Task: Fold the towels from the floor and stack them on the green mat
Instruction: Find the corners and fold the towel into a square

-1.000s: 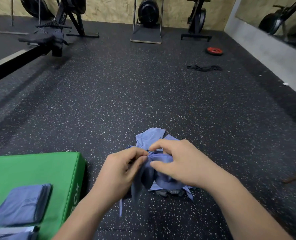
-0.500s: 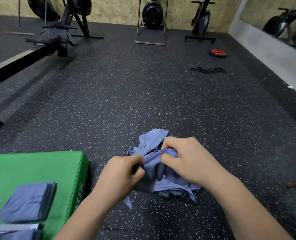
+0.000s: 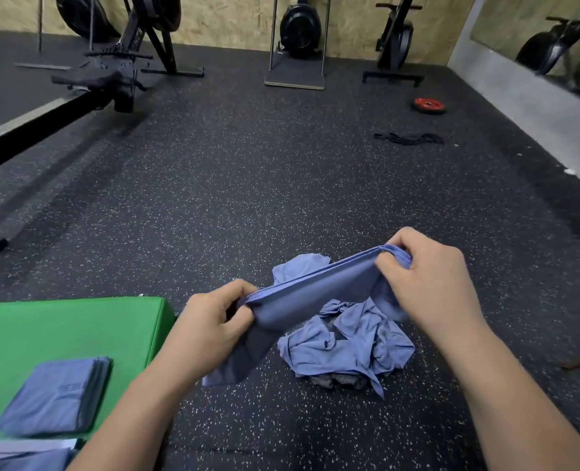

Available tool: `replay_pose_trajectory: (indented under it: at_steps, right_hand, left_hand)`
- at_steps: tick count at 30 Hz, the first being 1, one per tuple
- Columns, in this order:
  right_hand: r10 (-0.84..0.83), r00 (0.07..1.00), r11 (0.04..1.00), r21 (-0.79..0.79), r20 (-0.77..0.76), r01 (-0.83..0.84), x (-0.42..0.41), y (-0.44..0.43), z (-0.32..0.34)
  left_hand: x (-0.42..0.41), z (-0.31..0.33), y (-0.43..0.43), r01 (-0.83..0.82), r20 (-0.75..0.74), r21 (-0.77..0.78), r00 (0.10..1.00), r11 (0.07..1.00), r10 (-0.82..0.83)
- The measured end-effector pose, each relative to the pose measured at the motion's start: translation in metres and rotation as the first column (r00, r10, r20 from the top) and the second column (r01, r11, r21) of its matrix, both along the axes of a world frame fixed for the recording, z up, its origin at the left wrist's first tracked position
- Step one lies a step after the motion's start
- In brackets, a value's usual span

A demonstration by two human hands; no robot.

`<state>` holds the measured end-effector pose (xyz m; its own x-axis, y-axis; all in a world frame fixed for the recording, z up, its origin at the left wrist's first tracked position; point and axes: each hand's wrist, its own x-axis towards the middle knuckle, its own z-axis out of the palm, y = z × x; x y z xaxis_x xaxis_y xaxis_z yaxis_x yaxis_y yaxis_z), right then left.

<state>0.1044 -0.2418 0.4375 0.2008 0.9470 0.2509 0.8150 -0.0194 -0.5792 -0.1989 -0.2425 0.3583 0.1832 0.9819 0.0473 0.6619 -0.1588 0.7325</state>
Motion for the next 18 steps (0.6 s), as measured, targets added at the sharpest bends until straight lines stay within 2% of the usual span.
replay_pose_trajectory:
  at_steps: [10, 15, 18]
  right_hand:
    - [-0.049, 0.999, 0.999, -0.004, -0.015, 0.049, 0.0004, 0.0024, -0.0008]
    - [-0.071, 0.997, 0.997, -0.003, -0.029, 0.071, 0.002, 0.003, -0.0028]
    - [-0.115, 0.993, 0.993, 0.016, -0.034, 0.116, 0.0047, 0.0044, -0.0019]
  left_hand:
    - [-0.0035, -0.0009, 0.0019, -0.103, 0.026, 0.111, 0.995, 0.989, 0.1]
    - [-0.0081, -0.0043, 0.0043, -0.07, -0.035, 0.127, 0.997, 0.989, 0.075]
    - [-0.0069, -0.0018, 0.0034, -0.044, 0.002, 0.141, 0.999, 0.989, 0.045]
